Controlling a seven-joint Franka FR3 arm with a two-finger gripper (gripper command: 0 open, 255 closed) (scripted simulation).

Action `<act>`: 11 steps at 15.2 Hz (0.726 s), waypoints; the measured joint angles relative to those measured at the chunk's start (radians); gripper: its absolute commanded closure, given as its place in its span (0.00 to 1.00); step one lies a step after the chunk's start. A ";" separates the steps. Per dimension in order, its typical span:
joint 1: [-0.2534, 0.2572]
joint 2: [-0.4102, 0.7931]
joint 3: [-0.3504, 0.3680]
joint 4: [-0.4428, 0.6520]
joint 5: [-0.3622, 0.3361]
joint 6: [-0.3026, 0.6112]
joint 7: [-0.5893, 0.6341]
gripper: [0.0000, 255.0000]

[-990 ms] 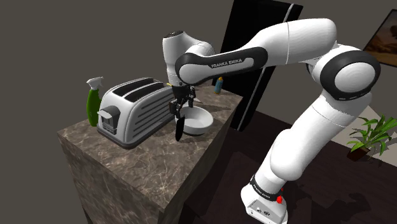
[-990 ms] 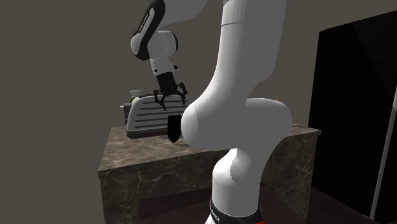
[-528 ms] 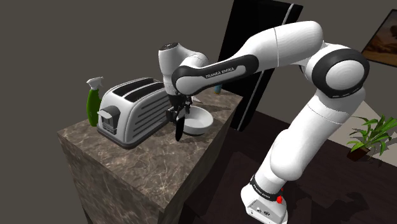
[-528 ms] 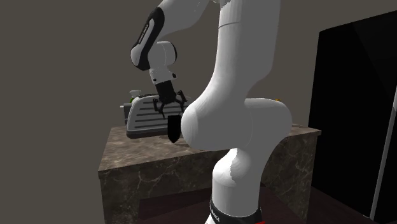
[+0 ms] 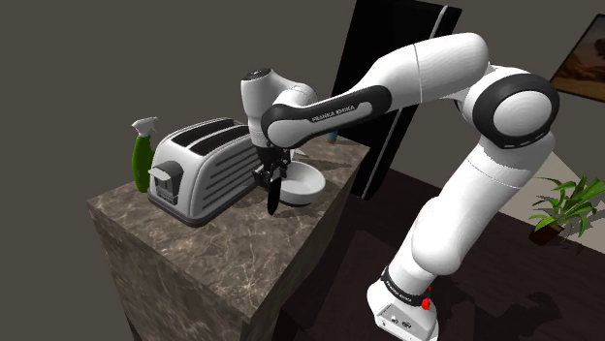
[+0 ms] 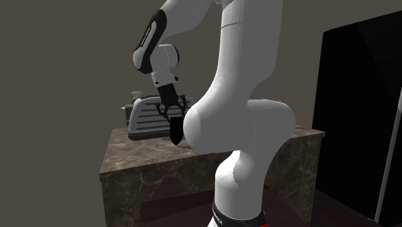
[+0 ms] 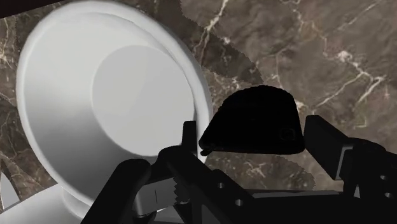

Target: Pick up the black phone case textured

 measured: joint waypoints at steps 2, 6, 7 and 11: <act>0.000 0.000 0.000 0.000 0.000 0.000 0.000 1.00; 0.001 -0.007 0.000 0.008 0.004 -0.017 -0.004 1.00; 0.001 -0.011 0.000 0.016 0.006 -0.028 -0.007 1.00; 0.002 -0.028 0.001 0.050 0.014 -0.078 -0.020 1.00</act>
